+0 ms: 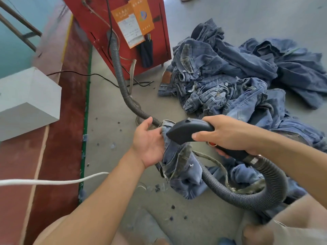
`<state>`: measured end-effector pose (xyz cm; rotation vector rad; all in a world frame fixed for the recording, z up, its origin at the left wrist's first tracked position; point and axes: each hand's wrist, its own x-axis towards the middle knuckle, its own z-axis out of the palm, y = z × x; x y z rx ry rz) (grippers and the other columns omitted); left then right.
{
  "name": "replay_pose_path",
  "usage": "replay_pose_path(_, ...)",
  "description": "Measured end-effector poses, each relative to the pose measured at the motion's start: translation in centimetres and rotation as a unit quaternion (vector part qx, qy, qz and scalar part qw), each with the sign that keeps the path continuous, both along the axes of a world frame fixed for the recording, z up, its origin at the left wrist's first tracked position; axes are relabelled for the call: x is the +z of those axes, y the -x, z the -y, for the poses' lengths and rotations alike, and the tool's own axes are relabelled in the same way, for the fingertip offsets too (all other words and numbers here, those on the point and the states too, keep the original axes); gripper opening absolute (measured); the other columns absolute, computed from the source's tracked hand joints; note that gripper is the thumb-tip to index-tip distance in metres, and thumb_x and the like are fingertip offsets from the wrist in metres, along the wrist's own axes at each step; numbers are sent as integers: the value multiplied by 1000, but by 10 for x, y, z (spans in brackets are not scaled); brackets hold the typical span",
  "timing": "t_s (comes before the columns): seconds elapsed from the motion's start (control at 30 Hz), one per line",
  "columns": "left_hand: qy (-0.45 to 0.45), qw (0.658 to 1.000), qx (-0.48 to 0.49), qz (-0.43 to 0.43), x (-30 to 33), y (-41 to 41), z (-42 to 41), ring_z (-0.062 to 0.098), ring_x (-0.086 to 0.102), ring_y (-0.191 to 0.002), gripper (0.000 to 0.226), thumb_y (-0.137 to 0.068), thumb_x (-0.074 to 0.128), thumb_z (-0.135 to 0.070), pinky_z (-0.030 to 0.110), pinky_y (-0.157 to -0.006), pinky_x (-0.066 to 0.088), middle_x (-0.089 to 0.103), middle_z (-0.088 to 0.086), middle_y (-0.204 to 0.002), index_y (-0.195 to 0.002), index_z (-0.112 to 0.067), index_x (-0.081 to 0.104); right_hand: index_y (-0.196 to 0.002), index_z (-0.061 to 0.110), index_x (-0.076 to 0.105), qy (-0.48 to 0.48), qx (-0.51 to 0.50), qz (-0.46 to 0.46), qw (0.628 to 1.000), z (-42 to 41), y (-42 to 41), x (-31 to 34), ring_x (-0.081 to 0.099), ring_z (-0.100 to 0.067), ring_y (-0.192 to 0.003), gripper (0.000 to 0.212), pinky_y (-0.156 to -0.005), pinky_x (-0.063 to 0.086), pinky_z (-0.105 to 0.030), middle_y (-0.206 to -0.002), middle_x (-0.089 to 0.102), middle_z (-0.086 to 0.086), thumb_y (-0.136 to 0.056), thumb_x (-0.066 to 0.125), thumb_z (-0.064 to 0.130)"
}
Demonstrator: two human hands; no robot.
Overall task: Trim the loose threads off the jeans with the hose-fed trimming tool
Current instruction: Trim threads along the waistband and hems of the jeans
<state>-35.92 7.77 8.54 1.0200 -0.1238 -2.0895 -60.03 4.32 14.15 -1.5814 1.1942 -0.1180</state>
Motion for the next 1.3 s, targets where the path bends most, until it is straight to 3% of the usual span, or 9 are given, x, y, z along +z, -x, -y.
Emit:
replay_pose_path(0.13, -16, 997, -63, 29, -2, 8, -3, 38, 59, -122, 76, -101, 43, -62, 49, -113, 41, 60, 25, -135, -134, 4, 62, -92, 13, 58, 69, -104, -7, 992, 10, -10, -14, 59, -22, -41, 31, -42, 52, -33, -55, 62, -2, -97, 68, 41)
replay_pose_path(0.33, -58, 953, -125, 271, -19, 11, -5, 24, 72, -88, 19, -105, 55, -17, 38, -85, 59, 75, 15, -102, -103, -4, 69, -59, 9, 68, 22, -266, 34, 963, 7, 3, -31, 60, -23, -45, 43, -49, 53, -32, -56, 68, -13, -83, 83, 42)
replay_pose_path(0.5, -91, 988, -16, 122, -9, 20, 5, 27, 78, -77, 57, -107, 48, -37, 44, -76, 57, 78, 16, -88, -77, -1, 81, -70, 16, 53, 61, -198, -45, 977, -24, -19, -52, 49, -16, -48, 62, -51, 40, -31, -56, 57, 0, -63, 89, 66)
replay_pose_path(0.6, -61, 993, -66, 72, -2, 28, 0, 35, 72, -110, 63, -106, 40, -51, 49, -99, 53, 72, 22, -121, -113, 0, 76, -87, 17, 50, 120, -192, -110, 968, -32, -29, -55, 58, -8, -65, 76, -51, 38, -28, -78, 64, 6, -55, 90, 73)
replay_pose_path(0.73, -34, 989, -104, 99, -2, 29, -3, 32, 66, -122, 71, -103, 36, -62, 47, -107, 50, 68, 19, -132, -139, -5, 60, -98, 17, 54, 121, -207, -79, 968, -20, -27, -52, 62, -14, -72, 51, -52, 40, -28, -82, 64, 3, -72, 87, 45)
replay_pose_path(0.87, 43, 965, -178, 190, -8, 28, -6, 30, 74, -104, 26, -94, 70, -22, 43, -92, 60, 74, 20, -116, -114, -6, 75, -89, 12, 60, 75, -215, -16, 974, -10, -23, -50, 54, -10, -48, 27, -47, 42, -26, -61, 63, 3, -73, 79, 24)
replay_pose_path(0.97, 34, 961, -124, 243, -17, 30, -7, 34, 75, -99, 16, -99, 61, -1, 44, -83, 62, 75, 23, -111, -109, -1, 73, -93, 15, 58, 52, -186, -22, 981, -7, -19, -53, 57, -10, -46, 25, -46, 46, -26, -57, 67, 2, -75, 76, 18)
replay_pose_path(1.2, -13, 994, 1, 111, -13, 27, -2, 34, 74, -104, 31, -109, 45, -15, 45, -76, 63, 72, 20, -123, -119, -1, 71, -105, 6, 56, 75, -159, -126, 976, -1, -5, -61, 64, -21, -66, 43, -58, 50, -37, -83, 71, -13, -87, 79, 37)
replay_pose_path(1.3, -50, 993, 36, 98, -4, 25, 4, 36, 75, -99, 45, -111, 41, -24, 49, -83, 55, 71, 26, -122, -109, 8, 73, -119, 17, 46, 109, -186, -58, 975, 6, 1, -33, 68, -19, -60, 48, -52, 49, -31, -82, 72, -4, -95, 69, 50)
